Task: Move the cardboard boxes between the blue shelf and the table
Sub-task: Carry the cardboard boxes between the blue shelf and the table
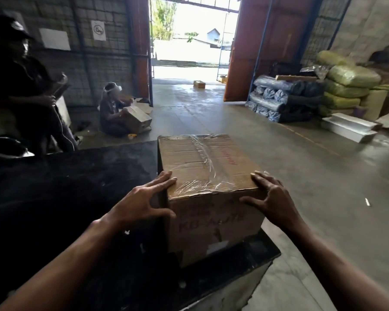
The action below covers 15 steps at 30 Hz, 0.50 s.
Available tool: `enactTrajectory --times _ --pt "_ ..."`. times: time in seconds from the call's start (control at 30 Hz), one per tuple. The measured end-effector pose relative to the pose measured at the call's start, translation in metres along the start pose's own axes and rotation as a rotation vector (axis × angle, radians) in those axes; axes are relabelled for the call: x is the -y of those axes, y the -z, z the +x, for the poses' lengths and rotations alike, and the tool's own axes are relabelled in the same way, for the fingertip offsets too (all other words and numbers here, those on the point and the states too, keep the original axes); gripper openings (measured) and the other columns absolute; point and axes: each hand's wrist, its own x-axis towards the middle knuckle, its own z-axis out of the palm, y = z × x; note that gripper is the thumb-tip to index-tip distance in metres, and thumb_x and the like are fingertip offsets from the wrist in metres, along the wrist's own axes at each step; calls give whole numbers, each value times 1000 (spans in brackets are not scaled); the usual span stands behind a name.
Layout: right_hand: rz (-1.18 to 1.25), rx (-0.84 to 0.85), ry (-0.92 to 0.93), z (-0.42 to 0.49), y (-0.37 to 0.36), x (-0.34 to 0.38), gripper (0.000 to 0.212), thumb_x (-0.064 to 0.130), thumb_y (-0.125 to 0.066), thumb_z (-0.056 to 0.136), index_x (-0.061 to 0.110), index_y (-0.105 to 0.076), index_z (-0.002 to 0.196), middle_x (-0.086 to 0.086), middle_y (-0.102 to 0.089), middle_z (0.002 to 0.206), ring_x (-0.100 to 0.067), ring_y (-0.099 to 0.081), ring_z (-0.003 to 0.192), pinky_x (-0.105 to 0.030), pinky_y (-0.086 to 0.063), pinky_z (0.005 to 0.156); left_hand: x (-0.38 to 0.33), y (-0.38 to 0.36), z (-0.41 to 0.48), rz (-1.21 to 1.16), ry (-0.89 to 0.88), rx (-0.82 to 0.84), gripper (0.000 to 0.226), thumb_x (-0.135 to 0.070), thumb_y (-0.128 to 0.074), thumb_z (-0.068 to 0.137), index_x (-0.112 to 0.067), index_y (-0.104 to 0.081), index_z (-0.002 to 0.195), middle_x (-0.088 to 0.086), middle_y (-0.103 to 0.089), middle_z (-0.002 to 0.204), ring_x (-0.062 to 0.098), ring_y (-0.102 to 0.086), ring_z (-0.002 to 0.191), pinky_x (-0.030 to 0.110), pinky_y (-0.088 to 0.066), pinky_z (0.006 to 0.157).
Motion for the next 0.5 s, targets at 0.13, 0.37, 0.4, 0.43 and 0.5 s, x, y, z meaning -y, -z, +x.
enactTrajectory --times 0.13,0.37,0.4,0.43,0.5 --pt "-4 -53 -13 1 11 -17 69 39 -80 78 13 -57 137 -3 -50 147 -23 -34 142 -34 -23 116 -11 -16 5 -20 -100 1 89 -71 -69 69 -35 -40 146 -13 -32 156 0 -20 146 28 -21 120" --pt "20 -50 51 -15 -7 12 72 44 -77 80 14 -52 141 -4 -44 151 -21 -27 146 -29 -17 118 -4 -14 30 112 2 -86 104 -90 -55 59 -33 -42 146 -9 -33 155 2 -22 146 36 -26 120" --pt "50 -34 71 -17 -11 23 77 55 -74 77 15 -53 140 -1 -45 150 -19 -28 146 -28 -18 119 -6 -17 32 149 25 -88 108 -92 -53 57 -35 -41 147 -9 -32 157 3 -21 147 39 -26 120" --pt "81 -20 90 -18 -16 35 84 67 -68 74 16 -55 139 1 -47 149 -17 -29 145 -29 -20 119 -9 -23 36 182 29 -98 109 -94 -50 56 -35 -40 147 -8 -32 157 5 -21 147 40 -25 120" --pt "133 -2 107 -18 -24 52 97 85 -52 68 18 -57 138 6 -49 146 -12 -30 144 -31 -24 119 -18 -38 47 212 9 -112 109 -95 -44 58 -32 -41 147 -7 -34 157 8 -22 147 37 -22 121"
